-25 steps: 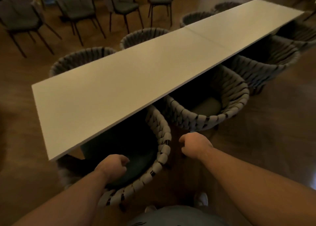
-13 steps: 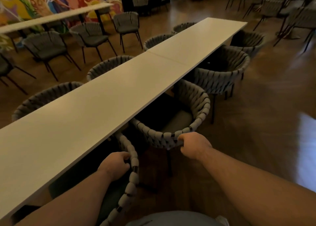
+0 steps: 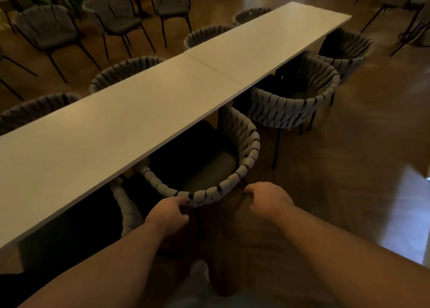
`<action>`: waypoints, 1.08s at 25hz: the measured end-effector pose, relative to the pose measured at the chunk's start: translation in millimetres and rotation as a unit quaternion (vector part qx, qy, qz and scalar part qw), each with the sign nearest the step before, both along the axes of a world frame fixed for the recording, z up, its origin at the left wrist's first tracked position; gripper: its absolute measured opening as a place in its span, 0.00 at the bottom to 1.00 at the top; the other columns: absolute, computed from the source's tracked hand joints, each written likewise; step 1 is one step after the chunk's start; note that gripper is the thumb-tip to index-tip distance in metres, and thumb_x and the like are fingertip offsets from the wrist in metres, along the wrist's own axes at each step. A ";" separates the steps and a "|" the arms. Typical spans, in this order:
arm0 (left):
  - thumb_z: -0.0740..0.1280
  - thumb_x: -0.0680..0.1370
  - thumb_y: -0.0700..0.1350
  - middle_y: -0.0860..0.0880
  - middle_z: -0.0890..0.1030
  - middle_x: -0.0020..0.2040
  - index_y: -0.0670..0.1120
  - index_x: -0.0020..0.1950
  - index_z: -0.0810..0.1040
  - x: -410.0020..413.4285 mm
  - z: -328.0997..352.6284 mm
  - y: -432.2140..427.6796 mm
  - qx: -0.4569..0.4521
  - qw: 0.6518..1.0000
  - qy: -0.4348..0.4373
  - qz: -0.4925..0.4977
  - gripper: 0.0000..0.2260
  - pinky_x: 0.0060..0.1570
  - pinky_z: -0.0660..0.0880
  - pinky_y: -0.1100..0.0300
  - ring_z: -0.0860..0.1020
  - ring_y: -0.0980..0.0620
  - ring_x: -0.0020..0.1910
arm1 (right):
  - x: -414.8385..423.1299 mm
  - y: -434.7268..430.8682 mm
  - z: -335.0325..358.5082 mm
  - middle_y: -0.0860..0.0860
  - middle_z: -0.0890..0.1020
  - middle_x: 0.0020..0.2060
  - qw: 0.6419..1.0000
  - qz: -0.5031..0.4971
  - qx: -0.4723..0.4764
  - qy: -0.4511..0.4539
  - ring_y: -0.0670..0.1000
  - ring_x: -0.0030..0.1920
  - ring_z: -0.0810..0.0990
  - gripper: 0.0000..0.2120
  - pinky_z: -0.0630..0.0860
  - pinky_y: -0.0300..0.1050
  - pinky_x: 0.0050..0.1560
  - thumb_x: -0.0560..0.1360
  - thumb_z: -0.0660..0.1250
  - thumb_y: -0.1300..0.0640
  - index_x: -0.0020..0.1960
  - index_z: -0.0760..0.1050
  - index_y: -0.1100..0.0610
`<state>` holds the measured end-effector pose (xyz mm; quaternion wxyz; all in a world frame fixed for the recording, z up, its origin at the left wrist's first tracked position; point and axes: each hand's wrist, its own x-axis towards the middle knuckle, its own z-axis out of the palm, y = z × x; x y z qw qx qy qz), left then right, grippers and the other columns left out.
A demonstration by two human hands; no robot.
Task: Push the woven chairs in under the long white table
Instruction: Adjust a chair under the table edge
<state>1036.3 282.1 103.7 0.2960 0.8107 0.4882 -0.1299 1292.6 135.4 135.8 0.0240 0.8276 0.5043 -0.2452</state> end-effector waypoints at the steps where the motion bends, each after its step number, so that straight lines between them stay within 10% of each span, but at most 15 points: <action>1: 0.70 0.79 0.46 0.50 0.79 0.68 0.60 0.78 0.70 8.2 -3.9 7.8 -0.003 1.000 0.004 0.009 0.28 0.41 0.79 0.62 0.83 0.50 0.51 | 8.5 9.6 -5.3 0.48 0.79 0.68 1.000 0.011 -0.006 -0.002 0.52 0.66 0.78 0.26 0.79 0.52 0.64 0.80 0.67 0.57 0.76 0.71 0.44; 6: 0.71 0.78 0.45 0.51 0.79 0.63 0.59 0.78 0.71 45.2 -34.6 60.6 -0.054 0.997 0.038 0.037 0.29 0.38 0.78 0.64 0.81 0.56 0.43 | 42.8 72.0 -31.7 0.48 0.80 0.65 0.999 0.036 -0.037 -0.004 0.53 0.63 0.80 0.24 0.81 0.53 0.61 0.78 0.68 0.55 0.73 0.73 0.43; 16: 0.73 0.78 0.47 0.51 0.74 0.74 0.57 0.83 0.63 125.3 -75.3 102.8 -0.158 0.980 0.118 0.032 0.36 0.48 0.77 0.61 0.79 0.50 0.62 | 143.2 159.2 -74.8 0.51 0.78 0.69 0.980 0.170 -0.104 -0.004 0.55 0.67 0.77 0.25 0.79 0.52 0.63 0.79 0.67 0.56 0.75 0.72 0.45; 27: 0.68 0.78 0.51 0.49 0.71 0.78 0.57 0.84 0.61 201.6 -132.1 67.9 -0.153 0.950 0.272 0.010 0.34 0.80 0.57 0.43 0.67 0.44 0.76 | 247.3 228.1 -152.1 0.51 0.73 0.74 0.859 0.471 -0.197 -0.044 0.56 0.75 0.69 0.29 0.55 0.63 0.80 0.79 0.67 0.53 0.79 0.67 0.47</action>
